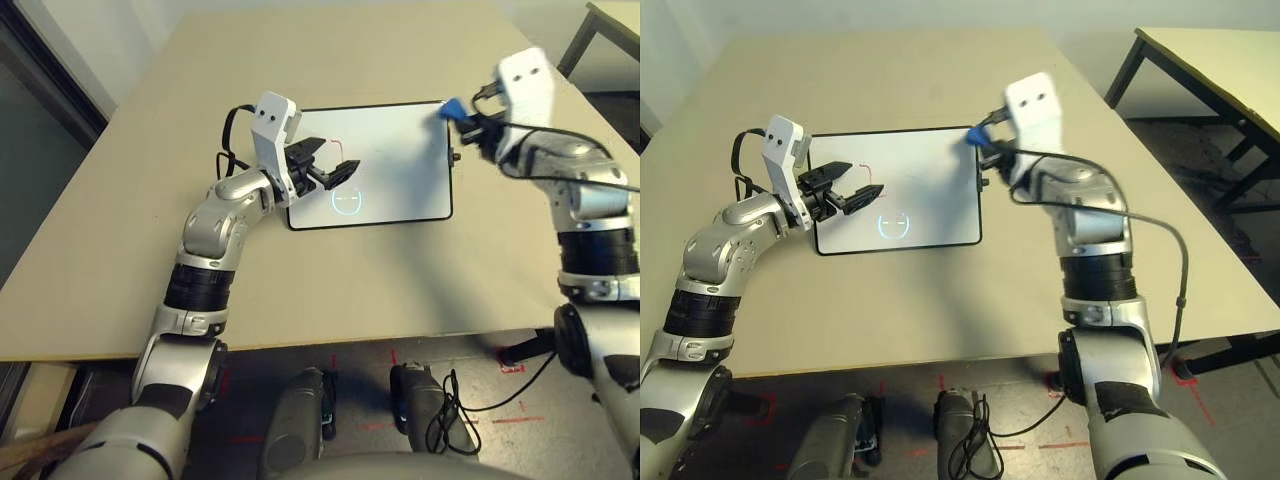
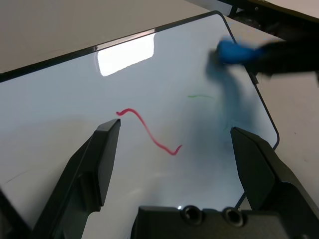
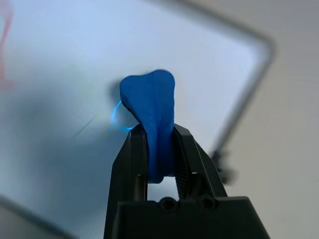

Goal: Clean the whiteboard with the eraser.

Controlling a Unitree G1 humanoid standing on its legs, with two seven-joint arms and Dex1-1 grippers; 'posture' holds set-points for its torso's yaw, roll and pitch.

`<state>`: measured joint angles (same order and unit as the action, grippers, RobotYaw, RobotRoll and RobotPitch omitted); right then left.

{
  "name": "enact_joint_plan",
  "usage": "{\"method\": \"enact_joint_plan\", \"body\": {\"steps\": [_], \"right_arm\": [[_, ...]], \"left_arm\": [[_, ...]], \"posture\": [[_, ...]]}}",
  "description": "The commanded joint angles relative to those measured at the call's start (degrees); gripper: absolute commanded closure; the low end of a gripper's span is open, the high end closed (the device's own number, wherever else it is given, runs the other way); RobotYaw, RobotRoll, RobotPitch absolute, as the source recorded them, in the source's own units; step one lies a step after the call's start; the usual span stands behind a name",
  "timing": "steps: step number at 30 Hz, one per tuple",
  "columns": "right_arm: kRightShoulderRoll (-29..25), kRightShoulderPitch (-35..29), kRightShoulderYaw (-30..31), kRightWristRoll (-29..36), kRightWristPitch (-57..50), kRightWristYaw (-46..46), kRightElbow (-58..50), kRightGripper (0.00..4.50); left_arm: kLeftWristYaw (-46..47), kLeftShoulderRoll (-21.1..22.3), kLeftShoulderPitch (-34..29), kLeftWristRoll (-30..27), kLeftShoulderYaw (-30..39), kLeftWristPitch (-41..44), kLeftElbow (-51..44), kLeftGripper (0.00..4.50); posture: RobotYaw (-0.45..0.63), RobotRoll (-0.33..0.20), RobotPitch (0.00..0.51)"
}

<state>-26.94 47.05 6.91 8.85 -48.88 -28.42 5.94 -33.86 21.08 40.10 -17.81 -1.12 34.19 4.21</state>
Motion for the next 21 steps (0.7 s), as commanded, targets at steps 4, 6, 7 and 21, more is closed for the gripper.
{"method": "enact_joint_plan", "body": {"steps": [4,6,7,21], "right_arm": [[-3.04,-2.43,7.19,-3.77,-1.43,-3.94,-0.69,3.85],[-3.80,-3.06,9.09,-4.25,-3.07,-5.27,-2.02,3.85],[-4.06,-3.26,9.69,-4.41,-3.76,-5.72,-2.65,3.85],[-1.42,1.50,9.39,-7.47,-0.59,-4.76,0.75,3.86]], "left_arm": [[-0.43,0.39,0.24,0.41,-0.63,0.94,-0.53,0.00],[-0.26,0.31,0.20,0.43,-0.52,0.95,-0.55,0.00],[-0.21,0.31,0.12,0.39,-0.46,1.03,-0.70,0.00],[0.31,-0.58,0.08,0.46,-0.58,0.66,-0.04,0.00]], "posture": [[0.02,0.000,0.149],[0.02,0.000,0.149],[0.02,0.000,0.154],[0.01,0.000,0.162]]}}
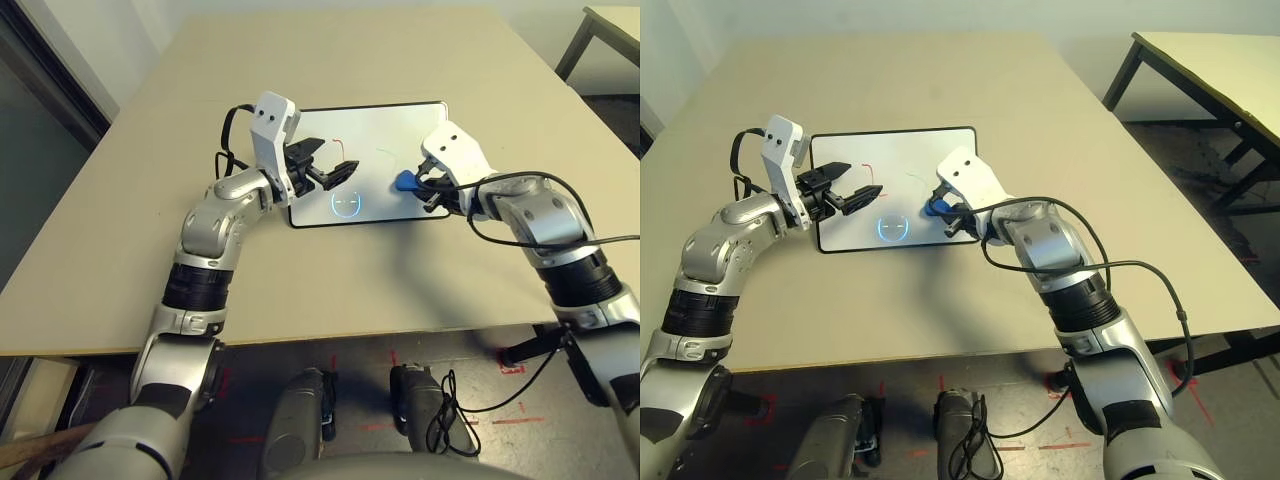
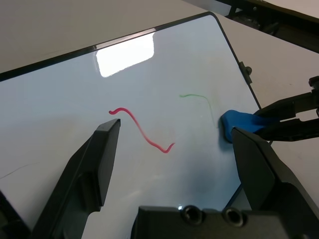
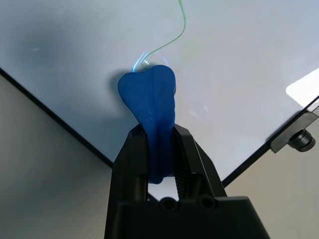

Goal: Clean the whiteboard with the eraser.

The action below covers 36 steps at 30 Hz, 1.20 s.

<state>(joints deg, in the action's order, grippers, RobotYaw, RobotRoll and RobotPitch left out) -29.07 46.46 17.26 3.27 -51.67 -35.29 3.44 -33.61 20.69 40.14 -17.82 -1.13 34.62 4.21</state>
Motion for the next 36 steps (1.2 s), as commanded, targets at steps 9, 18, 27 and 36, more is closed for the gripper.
{"method": "enact_joint_plan", "body": {"steps": [9,18,27,36], "right_arm": [[0.24,0.01,3.43,-2.35,-1.34,-1.84,-1.03,3.86],[-0.54,0.57,4.45,-4.20,-1.67,-1.84,-0.58,3.86],[-0.11,3.62,2.85,-6.22,1.41,-0.10,4.90,3.86],[-1.54,-0.51,6.46,-5.66,-5.94,-4.63,-3.11,3.88]], "left_arm": [[-0.02,-0.37,-0.04,0.50,-0.49,0.16,0.13,0.00],[-0.22,-0.51,-0.12,0.56,-0.56,-0.32,0.73,0.00],[-0.64,-0.73,0.15,0.67,-0.77,-0.96,1.55,0.00],[-0.89,-0.84,0.04,0.72,-0.85,-1.16,1.77,0.00]], "posture": [[0.02,0.000,0.167],[0.01,0.000,0.169],[0.01,0.000,0.166],[0.01,0.000,0.162]]}}
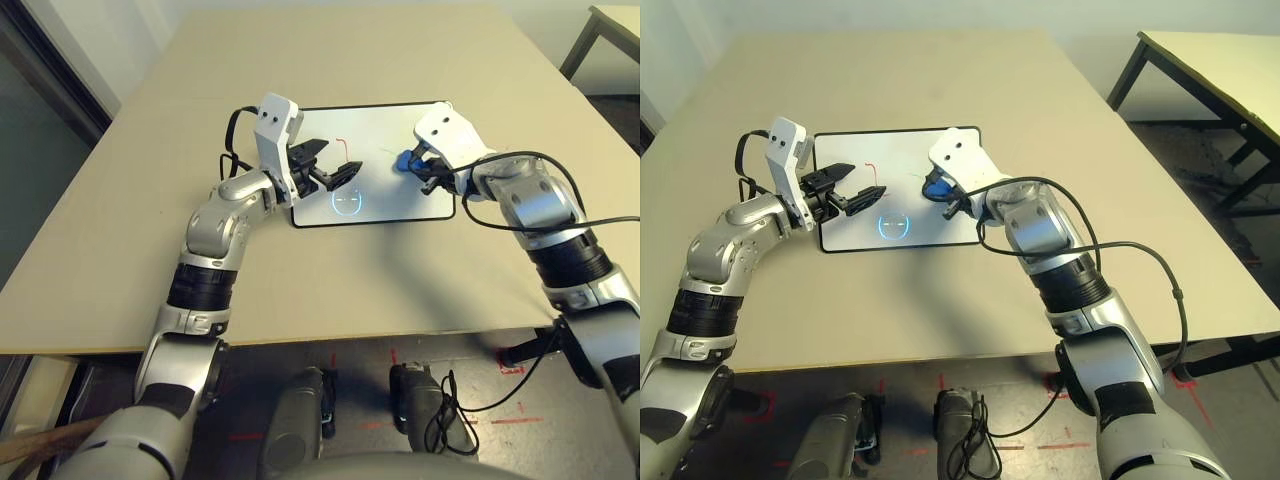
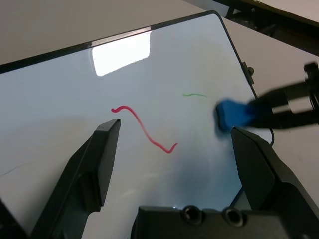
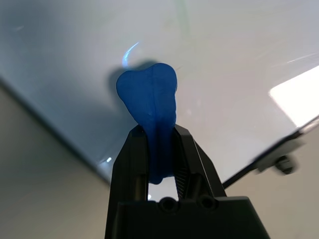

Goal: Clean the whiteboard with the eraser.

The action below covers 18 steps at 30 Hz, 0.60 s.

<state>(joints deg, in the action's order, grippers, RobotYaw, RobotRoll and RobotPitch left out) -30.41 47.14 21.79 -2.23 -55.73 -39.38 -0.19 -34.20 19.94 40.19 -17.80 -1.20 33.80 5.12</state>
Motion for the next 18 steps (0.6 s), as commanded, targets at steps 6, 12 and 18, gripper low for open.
{"method": "enact_joint_plan", "body": {"steps": [6,12,18], "right_arm": [[2.98,4.56,-3.38,-1.85,5.42,5.24,9.14,3.88],[5.19,6.49,-5.02,-1.86,8.86,7.94,12.74,3.88],[3.48,1.36,0.68,-1.18,1.61,2.41,4.77,3.88]], "left_arm": [[-0.46,-0.38,0.02,0.85,-0.98,-0.58,1.21,0.00],[-0.29,-0.56,-0.30,0.66,-1.00,-0.12,0.62,0.00],[0.01,-0.42,-0.79,0.44,-0.78,0.47,-0.46,0.00]], "posture": [[0.01,0.000,0.160],[0.01,0.000,0.161],[0.02,0.000,0.165]]}}
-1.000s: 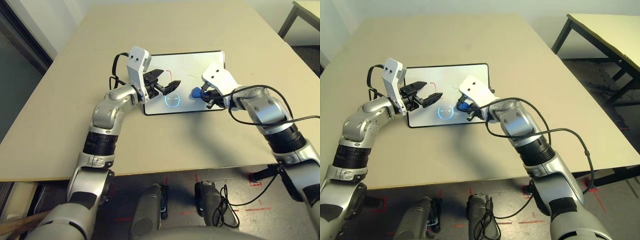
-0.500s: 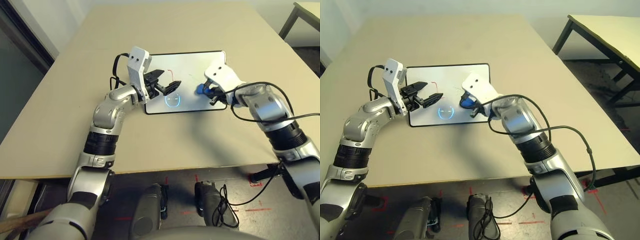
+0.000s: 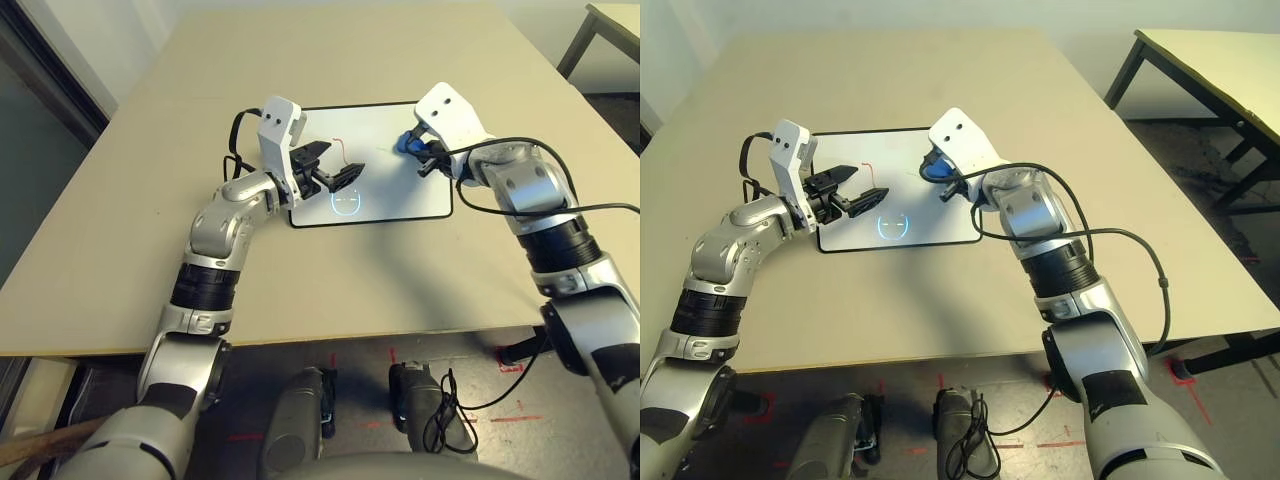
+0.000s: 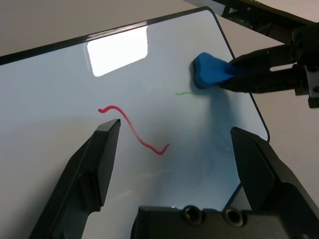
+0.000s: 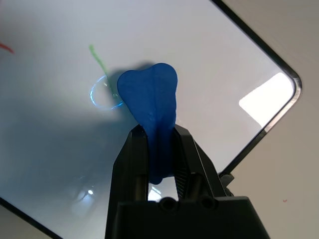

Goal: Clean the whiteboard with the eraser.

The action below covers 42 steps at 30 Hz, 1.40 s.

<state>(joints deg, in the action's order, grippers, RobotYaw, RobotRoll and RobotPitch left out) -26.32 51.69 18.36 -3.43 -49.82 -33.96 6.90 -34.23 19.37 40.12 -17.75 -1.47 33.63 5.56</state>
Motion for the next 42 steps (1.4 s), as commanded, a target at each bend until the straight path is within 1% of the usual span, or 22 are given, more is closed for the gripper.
{"method": "enact_joint_plan", "body": {"steps": [1,5,12,15,17,21,24,26,28,35,38,42], "right_arm": [[-0.90,-3.74,4.65,0.10,-5.22,-3.59,-3.42,3.88],[-0.76,-3.55,4.62,-0.33,-5.42,-3.81,-3.54,3.88],[1.58,5.13,-0.12,-1.82,3.48,1.43,8.21,3.88],[2.06,6.91,-0.80,-2.05,5.88,2.21,11.45,3.88],[1.74,5.55,0.67,-2.30,4.97,0.74,10.53,3.88],[0.06,0.71,5.30,-2.02,-1.08,-4.50,3.64,3.88],[-0.84,-1.39,7.02,-2.06,-3.91,-6.59,-0.21,3.88],[-0.91,-1.61,7.20,-2.28,-4.34,-6.96,-0.95,3.88],[-0.18,-0.30,6.13,-2.77,-2.74,-5.85,0.90,3.88],[3.42,8.42,0.69,-3.11,6.05,-0.72,12.31,3.90],[4.12,9.80,0.24,-3.06,7.87,-0.28,14.64,3.90],[4.85,8.13,1.94,-3.27,6.90,-1.91,13.29,3.90]], "left_arm": [[0.12,0.13,-0.71,0.37,-0.49,0.69,-0.96,0.00],[0.34,-0.04,-0.63,0.36,-0.49,0.80,-1.07,0.00],[0.51,-0.19,-0.47,0.19,-0.58,1.16,-1.31,0.00],[0.58,-0.31,-0.51,0.12,-0.63,1.44,-1.57,0.00],[0.73,-0.36,-0.64,0.03,-0.63,1.80,-2.06,0.00],[1.00,-0.18,-0.93,-0.14,-0.34,2.41,-2.88,0.00],[1.14,-0.14,-1.02,-0.18,-0.31,2.60,-3.10,0.00],[1.21,-0.17,-1.13,-0.14,-0.35,2.75,-3.30,0.00],[1.24,-0.20,-1.24,-0.15,-0.40,2.95,-3.53,0.00],[0.89,0.35,-1.75,-0.09,-0.50,3.55,-4.20,0.00],[0.86,0.57,-1.88,-0.09,-0.38,3.73,-4.46,0.00],[1.01,1.03,-2.32,-0.20,-0.05,4.19,-5.21,0.00]], "posture": [[0.02,0.000,0.165],[0.02,0.000,0.165],[0.02,0.000,0.166],[0.02,0.000,0.168],[0.02,0.000,0.169],[0.03,0.000,0.169],[0.03,0.000,0.169],[0.03,0.000,0.169],[0.03,0.000,0.169],[0.02,0.000,0.170],[0.03,0.000,0.170],[0.04,0.000,0.170]]}}
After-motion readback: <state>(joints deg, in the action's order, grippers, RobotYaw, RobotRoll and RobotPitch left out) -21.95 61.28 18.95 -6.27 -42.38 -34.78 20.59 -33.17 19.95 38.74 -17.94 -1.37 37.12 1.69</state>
